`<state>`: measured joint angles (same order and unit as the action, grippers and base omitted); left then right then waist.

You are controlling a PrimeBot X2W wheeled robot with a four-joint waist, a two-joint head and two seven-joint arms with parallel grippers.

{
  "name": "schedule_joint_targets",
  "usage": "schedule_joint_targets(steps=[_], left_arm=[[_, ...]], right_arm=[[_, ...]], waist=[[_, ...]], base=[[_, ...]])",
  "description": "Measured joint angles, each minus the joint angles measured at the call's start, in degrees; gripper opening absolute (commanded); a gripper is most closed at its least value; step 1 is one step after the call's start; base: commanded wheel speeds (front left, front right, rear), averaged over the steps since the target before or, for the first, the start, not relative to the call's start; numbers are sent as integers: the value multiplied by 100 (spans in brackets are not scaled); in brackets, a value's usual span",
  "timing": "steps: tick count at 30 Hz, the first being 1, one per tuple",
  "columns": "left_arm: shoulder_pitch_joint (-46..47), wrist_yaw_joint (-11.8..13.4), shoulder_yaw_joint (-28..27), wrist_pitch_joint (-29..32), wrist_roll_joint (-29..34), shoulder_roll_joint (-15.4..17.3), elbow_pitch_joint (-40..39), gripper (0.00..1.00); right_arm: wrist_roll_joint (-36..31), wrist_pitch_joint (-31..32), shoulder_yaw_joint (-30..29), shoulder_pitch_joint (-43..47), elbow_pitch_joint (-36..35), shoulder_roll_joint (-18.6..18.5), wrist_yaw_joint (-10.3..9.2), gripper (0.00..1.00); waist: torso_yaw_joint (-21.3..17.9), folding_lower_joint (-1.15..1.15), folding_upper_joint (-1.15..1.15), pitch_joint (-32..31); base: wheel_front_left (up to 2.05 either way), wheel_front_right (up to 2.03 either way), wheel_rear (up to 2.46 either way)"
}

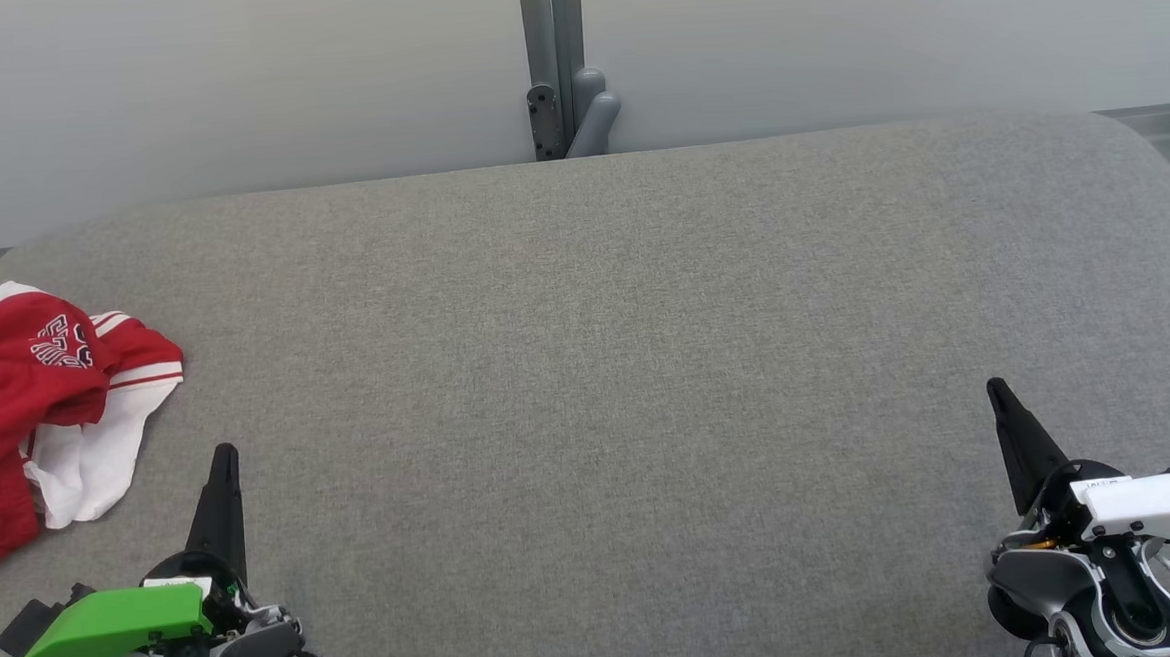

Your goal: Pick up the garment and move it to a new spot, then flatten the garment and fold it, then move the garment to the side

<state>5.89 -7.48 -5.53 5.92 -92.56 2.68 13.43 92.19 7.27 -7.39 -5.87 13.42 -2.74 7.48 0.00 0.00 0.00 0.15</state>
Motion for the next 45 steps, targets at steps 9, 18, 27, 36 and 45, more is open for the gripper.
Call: schedule_joint_targets(steps=[9,18,27,36,45], left_arm=[[0,0,0,0,0,0,0,0],[0,0,0,0,0,0,0,0],[0,0,0,0,0,0,0,0],[0,0,0,0,0,0,0,0],[0,0,0,0,0,0,0,0]], right_arm=[[0,0,0,0,0,0,0,0],[0,0,0,0,0,0,0,0],[0,0,0,1,0,0,0,0],[0,0,0,1,0,0,0,0],[0,0,0,1,0,0,0,0]], waist=[[0,0,0,0],[0,0,0,0],[0,0,0,0],[0,0,0,0],[0,0,0,0]], base=[[0,0,0],[0,0,0],[0,0,0],[0,0,0],[0,0,0]])
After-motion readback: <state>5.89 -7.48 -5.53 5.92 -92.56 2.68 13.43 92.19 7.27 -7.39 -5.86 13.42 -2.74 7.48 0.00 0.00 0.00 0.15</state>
